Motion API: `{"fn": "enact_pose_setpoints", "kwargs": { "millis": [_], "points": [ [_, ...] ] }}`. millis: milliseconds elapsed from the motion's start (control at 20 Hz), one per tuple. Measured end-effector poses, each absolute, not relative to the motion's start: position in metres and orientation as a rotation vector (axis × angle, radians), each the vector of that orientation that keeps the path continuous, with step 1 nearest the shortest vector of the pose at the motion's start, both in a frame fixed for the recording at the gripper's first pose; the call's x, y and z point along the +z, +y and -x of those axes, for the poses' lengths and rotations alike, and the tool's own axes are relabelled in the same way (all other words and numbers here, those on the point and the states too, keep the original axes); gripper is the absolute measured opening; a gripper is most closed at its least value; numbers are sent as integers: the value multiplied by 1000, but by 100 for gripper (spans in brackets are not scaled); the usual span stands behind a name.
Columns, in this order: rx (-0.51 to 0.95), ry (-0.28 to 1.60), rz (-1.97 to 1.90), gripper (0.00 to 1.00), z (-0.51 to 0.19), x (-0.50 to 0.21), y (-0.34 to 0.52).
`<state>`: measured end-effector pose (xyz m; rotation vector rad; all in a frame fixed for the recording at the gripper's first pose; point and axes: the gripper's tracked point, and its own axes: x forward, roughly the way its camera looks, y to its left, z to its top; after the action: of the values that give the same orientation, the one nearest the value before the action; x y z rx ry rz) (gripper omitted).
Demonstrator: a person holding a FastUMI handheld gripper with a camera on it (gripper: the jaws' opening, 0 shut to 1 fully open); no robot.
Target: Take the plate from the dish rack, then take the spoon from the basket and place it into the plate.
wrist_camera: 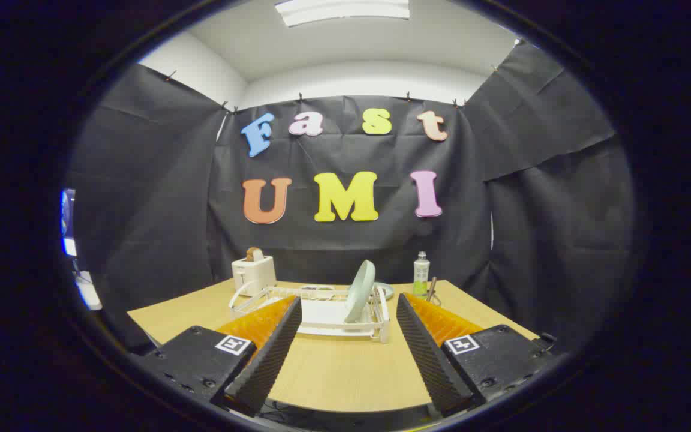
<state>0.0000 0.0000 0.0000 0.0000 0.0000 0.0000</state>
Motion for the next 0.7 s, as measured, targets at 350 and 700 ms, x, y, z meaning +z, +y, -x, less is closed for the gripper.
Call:
{"fn": "enact_pose_setpoints", "kwargs": {
  "millis": [350, 700],
  "points": [
    [-12, 11, -27, 100, -1, -6, -6],
    [-16, 17, -53, 100, -5, -13, -12]
  ]
}}
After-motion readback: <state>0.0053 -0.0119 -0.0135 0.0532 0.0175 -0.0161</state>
